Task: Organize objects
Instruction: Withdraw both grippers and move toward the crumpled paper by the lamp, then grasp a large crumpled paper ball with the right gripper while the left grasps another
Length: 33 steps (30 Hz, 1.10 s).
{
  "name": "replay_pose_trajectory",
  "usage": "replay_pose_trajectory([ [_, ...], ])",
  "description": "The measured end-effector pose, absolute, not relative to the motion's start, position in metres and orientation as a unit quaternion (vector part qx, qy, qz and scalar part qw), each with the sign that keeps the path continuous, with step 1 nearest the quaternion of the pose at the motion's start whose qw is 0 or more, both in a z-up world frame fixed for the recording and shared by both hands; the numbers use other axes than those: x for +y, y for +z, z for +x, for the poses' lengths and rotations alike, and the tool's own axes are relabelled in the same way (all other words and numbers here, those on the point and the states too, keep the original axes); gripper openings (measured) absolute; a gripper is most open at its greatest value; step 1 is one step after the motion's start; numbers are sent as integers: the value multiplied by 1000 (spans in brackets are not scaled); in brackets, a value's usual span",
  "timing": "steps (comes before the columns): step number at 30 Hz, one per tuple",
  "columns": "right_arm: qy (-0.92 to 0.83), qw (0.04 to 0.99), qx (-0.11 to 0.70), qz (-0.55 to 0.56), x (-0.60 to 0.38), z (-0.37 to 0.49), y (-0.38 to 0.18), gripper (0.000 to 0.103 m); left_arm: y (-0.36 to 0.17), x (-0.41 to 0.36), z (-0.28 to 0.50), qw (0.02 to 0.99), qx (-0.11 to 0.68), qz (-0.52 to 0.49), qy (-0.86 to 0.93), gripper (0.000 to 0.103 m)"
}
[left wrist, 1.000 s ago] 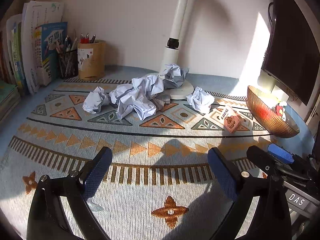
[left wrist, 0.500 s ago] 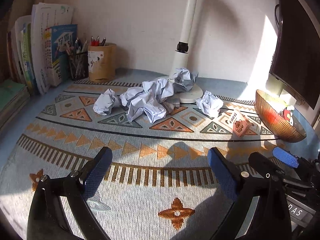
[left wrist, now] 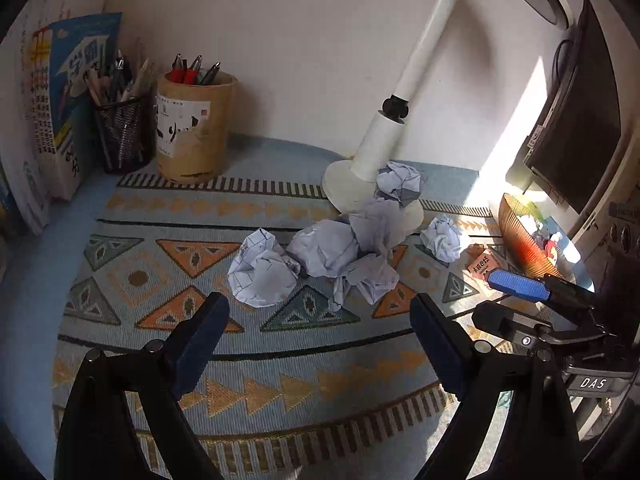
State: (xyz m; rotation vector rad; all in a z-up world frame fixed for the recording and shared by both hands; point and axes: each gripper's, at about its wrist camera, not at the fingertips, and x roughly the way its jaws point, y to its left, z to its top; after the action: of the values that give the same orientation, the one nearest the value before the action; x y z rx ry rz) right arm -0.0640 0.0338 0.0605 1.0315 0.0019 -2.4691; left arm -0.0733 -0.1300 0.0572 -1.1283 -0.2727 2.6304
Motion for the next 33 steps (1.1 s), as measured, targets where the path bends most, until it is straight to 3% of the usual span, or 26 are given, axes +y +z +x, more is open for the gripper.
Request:
replay_pose_trajectory([
  [4, -890, 233, 1, 391, 9, -96, 37, 70, 26, -145, -113, 131, -89, -426, 891, 91],
  [7, -882, 238, -9, 406, 0, -115, 26, 70, 15, -145, -125, 158, -104, -439, 878, 86],
  [8, -882, 234, -8, 409, -1, -119, 23, 70, 15, -142, -127, 155, -98, -439, 880, 77],
  [10, -882, 237, -9, 407, -1, -122, 17, 70, 11, -139, -133, 142, -87, -451, 877, 74],
  [14, -889, 237, 0, 393, -1, -116, 15, 49, 11, -133, -135, 156, -86, -449, 875, 61],
  [17, -895, 231, 2, 381, 0, -111, 18, 47, 11, -123, -132, 154, -68, -447, 879, 53],
  [19, -898, 232, 0, 373, 7, -101, 24, 47, 14, -122, -129, 140, -67, -437, 886, 52],
  [22, -902, 237, -7, 361, 28, -75, 39, 47, 16, -136, -116, 159, -134, -434, 877, 52],
  [24, -912, 224, -2, 343, 49, -48, 50, 47, 23, -130, -95, 144, -124, -428, 883, 52],
  [33, -933, 130, 56, 331, 130, 50, 52, 49, 48, -26, -2, 163, -126, -384, 900, 52],
])
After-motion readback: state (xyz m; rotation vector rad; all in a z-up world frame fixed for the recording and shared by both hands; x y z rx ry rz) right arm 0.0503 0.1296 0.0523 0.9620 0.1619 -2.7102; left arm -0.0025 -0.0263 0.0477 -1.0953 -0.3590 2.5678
